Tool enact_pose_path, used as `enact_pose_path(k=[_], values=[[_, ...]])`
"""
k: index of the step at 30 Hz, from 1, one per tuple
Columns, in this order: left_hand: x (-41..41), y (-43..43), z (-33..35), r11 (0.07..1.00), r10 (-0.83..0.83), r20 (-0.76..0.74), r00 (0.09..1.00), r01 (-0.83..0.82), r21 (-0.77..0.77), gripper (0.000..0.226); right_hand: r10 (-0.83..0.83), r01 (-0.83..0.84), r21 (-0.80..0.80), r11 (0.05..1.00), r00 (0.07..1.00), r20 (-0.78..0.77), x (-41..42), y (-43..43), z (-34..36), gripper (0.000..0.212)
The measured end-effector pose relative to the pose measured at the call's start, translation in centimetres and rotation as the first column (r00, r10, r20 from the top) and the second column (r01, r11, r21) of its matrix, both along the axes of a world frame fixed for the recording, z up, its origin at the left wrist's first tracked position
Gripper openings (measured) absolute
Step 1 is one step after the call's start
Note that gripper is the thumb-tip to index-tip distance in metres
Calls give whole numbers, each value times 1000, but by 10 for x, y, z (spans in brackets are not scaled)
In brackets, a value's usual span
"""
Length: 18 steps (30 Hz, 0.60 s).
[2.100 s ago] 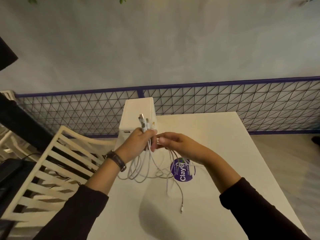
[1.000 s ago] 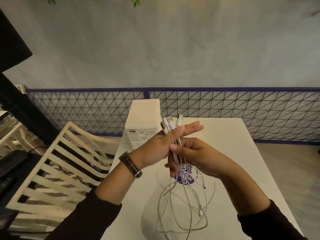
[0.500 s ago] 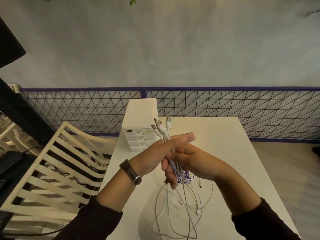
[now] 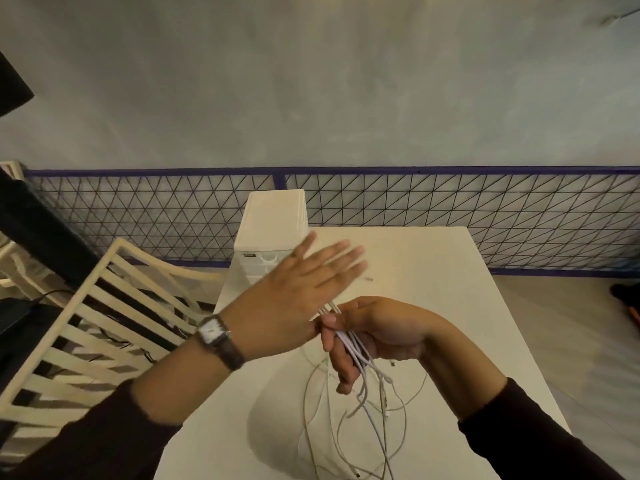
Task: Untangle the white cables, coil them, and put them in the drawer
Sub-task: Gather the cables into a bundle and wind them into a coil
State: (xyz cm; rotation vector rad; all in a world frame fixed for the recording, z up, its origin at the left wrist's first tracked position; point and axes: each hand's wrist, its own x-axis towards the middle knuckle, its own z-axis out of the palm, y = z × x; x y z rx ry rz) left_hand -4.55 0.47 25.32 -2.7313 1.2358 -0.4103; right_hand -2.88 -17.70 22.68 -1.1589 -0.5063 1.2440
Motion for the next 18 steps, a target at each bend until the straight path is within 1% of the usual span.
enact_pose_path(k=[1,2,4,6,7,9,10,11,12,13,14,15,16,17,18], values=[[3,-7,-3,999,-38,-16,999,39,33,60,36,-36,1,999,999,12,-1,3,2,30],[6,-12,-7,997,-69,-45,997,71,32,57,60,-60,2,998,998,14,-2,4,4,29],[10,-13,-15,991,-123,-113,986,118,-56,54,74,-74,13,997,997,0,-5,4,5,29],[11,-9,-21,978,-154,-124,980,133,-163,52,89,-88,34,996,996,-21,-8,3,5,30],[10,-8,-22,973,-154,-129,980,127,-193,55,96,-95,34,995,995,-24,-9,2,4,30],[7,-12,-22,986,-83,-173,981,57,-154,73,104,-104,-7,995,995,-7,-8,-2,1,30],[7,-15,-19,994,-15,-221,975,-9,-108,81,101,-101,-44,994,995,4,-6,-5,1,29],[7,-14,-19,996,58,-277,959,-74,-47,83,96,-93,-90,992,995,32,-3,-10,0,29],[6,-13,-20,989,144,-390,909,-125,73,80,89,-77,-147,986,993,79,0,-16,0,28],[6,-10,-22,971,224,-470,854,-154,183,76,90,-58,-211,976,985,144,3,-22,0,28],[5,-7,-26,957,261,-511,819,-152,245,71,104,-41,-280,959,971,214,6,-27,1,28],[3,-4,-30,946,297,-560,774,-160,281,65,131,-31,-344,938,953,273,9,-31,3,27],[0,-2,-34,939,333,-632,700,-184,291,60,172,-23,-401,916,924,340,12,-33,6,24],[-3,0,-36,939,342,-712,614,-194,283,56,219,-8,-445,896,878,426,16,-34,9,18],[-7,-1,-38,942,334,-797,503,-188,276,55,268,9,-471,882,812,518,19,-33,13,11]])
